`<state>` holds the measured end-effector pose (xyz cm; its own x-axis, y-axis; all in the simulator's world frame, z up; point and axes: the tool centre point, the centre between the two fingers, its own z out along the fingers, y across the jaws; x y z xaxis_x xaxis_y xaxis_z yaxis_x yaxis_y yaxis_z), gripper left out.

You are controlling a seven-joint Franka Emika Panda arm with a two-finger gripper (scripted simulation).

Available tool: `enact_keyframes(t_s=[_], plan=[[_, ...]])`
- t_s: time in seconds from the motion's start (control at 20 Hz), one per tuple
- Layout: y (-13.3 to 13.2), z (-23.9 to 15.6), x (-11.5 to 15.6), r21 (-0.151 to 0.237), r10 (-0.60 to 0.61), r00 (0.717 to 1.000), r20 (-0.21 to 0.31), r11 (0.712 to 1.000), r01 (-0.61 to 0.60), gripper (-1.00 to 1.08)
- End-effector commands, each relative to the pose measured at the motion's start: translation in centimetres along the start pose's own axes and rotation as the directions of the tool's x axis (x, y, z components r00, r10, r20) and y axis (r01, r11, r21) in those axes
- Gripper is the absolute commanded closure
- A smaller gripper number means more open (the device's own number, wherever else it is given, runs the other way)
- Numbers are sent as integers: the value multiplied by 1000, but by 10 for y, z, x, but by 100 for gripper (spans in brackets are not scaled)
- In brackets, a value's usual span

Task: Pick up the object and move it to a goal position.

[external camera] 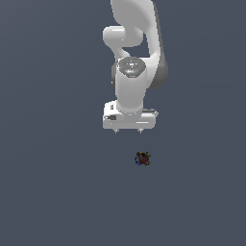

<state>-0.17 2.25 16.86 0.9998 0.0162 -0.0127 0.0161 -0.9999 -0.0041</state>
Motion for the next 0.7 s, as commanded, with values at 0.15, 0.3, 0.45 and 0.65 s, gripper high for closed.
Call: enact_keyframes(t_s=[0.15,0.3,0.45,0.65], plan=[[-6,3,-2,3,-5,1000,6,1000,5,-92],[-22,10,-7,13,-18,1000,23,1000,17,-92],[-34,16,-12,20,-27,999,37,999,26,-92],[-33,16,-12,20,-27,999,37,999,27,-92]])
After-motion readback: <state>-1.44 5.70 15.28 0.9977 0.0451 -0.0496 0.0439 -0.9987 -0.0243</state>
